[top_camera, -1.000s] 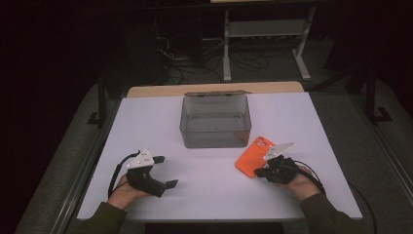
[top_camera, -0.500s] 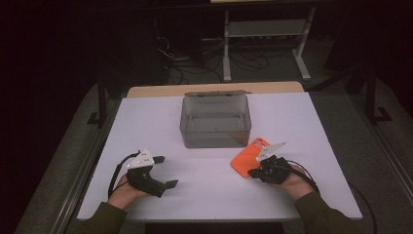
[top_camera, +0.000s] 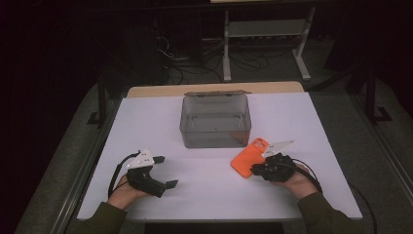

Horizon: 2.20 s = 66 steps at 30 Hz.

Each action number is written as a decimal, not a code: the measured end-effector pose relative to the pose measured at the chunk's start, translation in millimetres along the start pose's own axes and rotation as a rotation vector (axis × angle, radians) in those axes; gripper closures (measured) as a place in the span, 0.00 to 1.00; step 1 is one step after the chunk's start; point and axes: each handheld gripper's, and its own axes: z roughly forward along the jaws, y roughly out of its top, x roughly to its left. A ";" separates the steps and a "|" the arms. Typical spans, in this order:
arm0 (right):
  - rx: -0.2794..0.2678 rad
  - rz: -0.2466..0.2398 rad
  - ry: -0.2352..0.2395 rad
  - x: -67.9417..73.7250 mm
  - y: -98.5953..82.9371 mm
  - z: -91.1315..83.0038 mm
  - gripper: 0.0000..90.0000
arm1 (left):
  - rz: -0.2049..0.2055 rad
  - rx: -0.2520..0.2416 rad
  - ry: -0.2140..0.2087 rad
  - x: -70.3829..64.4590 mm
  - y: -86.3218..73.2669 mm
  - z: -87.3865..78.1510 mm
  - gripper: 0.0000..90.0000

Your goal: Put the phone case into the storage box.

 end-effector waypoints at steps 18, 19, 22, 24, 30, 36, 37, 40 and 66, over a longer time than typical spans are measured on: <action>-0.137 0.094 -0.154 -7.6 -31.1 -21.2 0.00 | 0.010 -0.010 -0.003 -1.4 2.8 0.2 0.00; -0.138 0.093 -0.157 -6.8 -32.2 -21.6 0.00 | 0.008 -0.012 -0.003 -1.7 3.2 0.6 0.00; -0.154 0.101 -0.162 -5.6 -35.7 -22.7 0.00 | 0.011 -0.011 -0.012 -1.7 4.3 1.8 0.00; -0.153 0.103 -0.160 -5.5 -36.7 -23.0 0.00 | 0.005 -0.014 -0.013 -2.0 4.8 2.5 0.00; -0.163 0.094 -0.165 -7.3 -37.6 -24.1 0.00 | -0.004 -0.010 -0.036 -5.4 14.9 11.0 0.00; -0.162 0.093 -0.162 -8.2 -38.1 -24.2 0.00 | -0.003 -0.002 -0.049 -9.9 24.9 20.9 0.00; -0.161 0.092 -0.163 -8.2 -38.1 -24.1 0.00 | -0.003 -0.003 -0.048 -10.3 26.4 22.3 0.00; -0.163 0.092 -0.164 -8.6 -38.3 -24.4 0.00 | -0.005 -0.007 -0.053 -11.6 32.0 26.9 0.00; -0.169 0.090 -0.163 -8.8 -37.5 -27.7 0.00 | 0.018 0.000 -0.059 -30.8 75.0 75.6 0.00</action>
